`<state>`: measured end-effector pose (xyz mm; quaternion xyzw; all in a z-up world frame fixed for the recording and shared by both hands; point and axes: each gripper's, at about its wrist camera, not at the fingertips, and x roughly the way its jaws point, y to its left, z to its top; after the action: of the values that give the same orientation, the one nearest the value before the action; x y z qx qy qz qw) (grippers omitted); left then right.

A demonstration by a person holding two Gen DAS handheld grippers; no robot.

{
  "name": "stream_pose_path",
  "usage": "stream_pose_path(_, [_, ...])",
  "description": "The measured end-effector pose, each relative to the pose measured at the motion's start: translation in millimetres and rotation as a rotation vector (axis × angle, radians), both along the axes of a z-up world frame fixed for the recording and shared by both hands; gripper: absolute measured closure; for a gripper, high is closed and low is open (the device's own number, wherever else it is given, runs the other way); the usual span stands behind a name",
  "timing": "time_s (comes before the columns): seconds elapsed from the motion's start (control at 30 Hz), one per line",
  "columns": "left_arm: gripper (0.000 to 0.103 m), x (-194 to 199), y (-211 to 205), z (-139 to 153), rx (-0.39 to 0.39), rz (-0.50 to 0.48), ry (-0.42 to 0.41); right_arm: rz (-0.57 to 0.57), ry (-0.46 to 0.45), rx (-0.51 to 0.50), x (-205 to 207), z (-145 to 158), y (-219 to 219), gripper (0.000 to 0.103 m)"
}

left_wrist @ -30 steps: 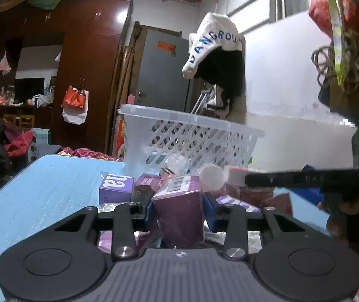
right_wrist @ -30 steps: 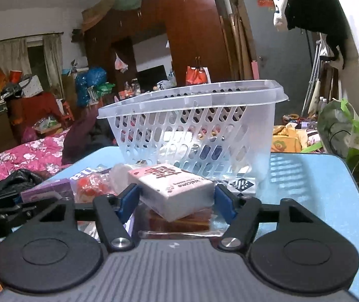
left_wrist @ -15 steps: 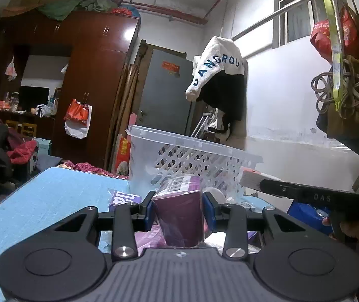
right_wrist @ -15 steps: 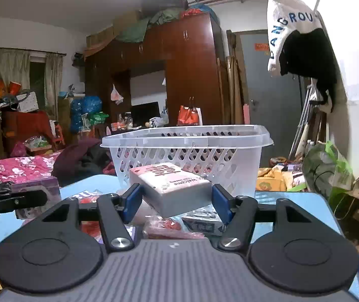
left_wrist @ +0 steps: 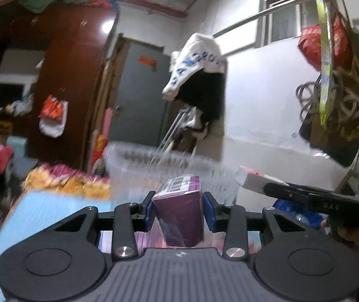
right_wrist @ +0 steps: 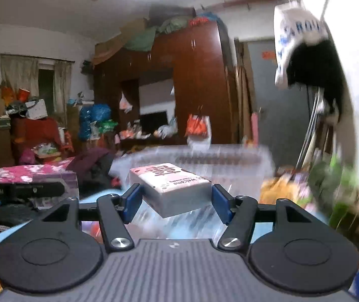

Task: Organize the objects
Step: 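Carry both boxes over the white basket and open both tools, then grasp the red box with right tool while left tool grasps a pink box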

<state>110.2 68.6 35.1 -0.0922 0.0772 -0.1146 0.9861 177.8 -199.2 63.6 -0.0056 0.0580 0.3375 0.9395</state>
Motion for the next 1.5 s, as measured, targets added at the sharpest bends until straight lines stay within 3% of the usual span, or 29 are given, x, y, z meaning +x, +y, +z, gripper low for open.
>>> stream_pose_path(0.07, [0.060, 30, -2, 29, 0.044, -0.005, 0.001, -0.029, -0.040, -0.028, 19, 29, 10, 0.039])
stream_pose_path(0.17, [0.060, 91, -1, 55, 0.066, -0.005, 0.075, -0.045, 0.013, -0.077, 65, 57, 29, 0.039])
stream_pose_path(0.33, [0.059, 161, 9, 43, 0.054, 0.027, 0.224, -0.065, 0.161, -0.177, 131, 54, 53, 0.039])
stream_pose_path(0.37, [0.056, 169, 9, 36, 0.063, 0.015, 0.243, -0.060, 0.173, -0.196, 135, 50, 55, 0.038])
stream_pose_path(0.4, [0.036, 173, 10, 30, 0.066, -0.001, 0.249, -0.055, 0.184, -0.227, 138, 46, 60, 0.038])
stream_pose_path(0.43, [0.020, 171, 12, 26, 0.056, 0.005, 0.240, -0.060, 0.175, -0.235, 138, 43, 62, 0.036])
stream_pose_path(0.53, [0.017, 143, 16, 25, 0.049, 0.041, 0.158, -0.099, 0.100, -0.185, 115, 40, 53, 0.000])
stream_pose_path(0.63, [0.017, 88, 19, 21, 0.073, 0.054, 0.070, -0.090, 0.075, -0.138, 71, 28, 33, 0.000])
stream_pose_path(0.8, [0.017, -16, 23, -32, 0.058, 0.092, 0.007, -0.108, 0.130, -0.108, 2, -31, 0, 0.000])
stream_pose_path(0.87, [0.017, -40, 24, -51, 0.030, 0.102, 0.020, -0.104, 0.145, -0.098, -16, -49, -3, 0.000])
stream_pose_path(1.0, [0.020, -54, 20, -83, 0.056, 0.100, 0.089, -0.107, 0.199, -0.105, -21, -62, 3, 0.000])
stream_pose_path(1.17, [0.025, -44, 18, -87, 0.101, 0.103, 0.119, -0.144, 0.221, -0.214, -12, -60, 19, 0.000])
stream_pose_path(1.3, [0.025, -41, 11, -99, 0.145, 0.118, 0.139, -0.141, 0.249, -0.228, -11, -67, 24, 0.004])
stream_pose_path(1.47, [0.026, -38, 6, -107, 0.143, 0.126, 0.157, -0.103, 0.280, -0.217, -11, -78, 22, 0.039])
stream_pose_path(1.5, [0.038, -37, 5, -109, 0.141, 0.124, 0.160, -0.099, 0.285, -0.212, -14, -80, 20, 0.040])
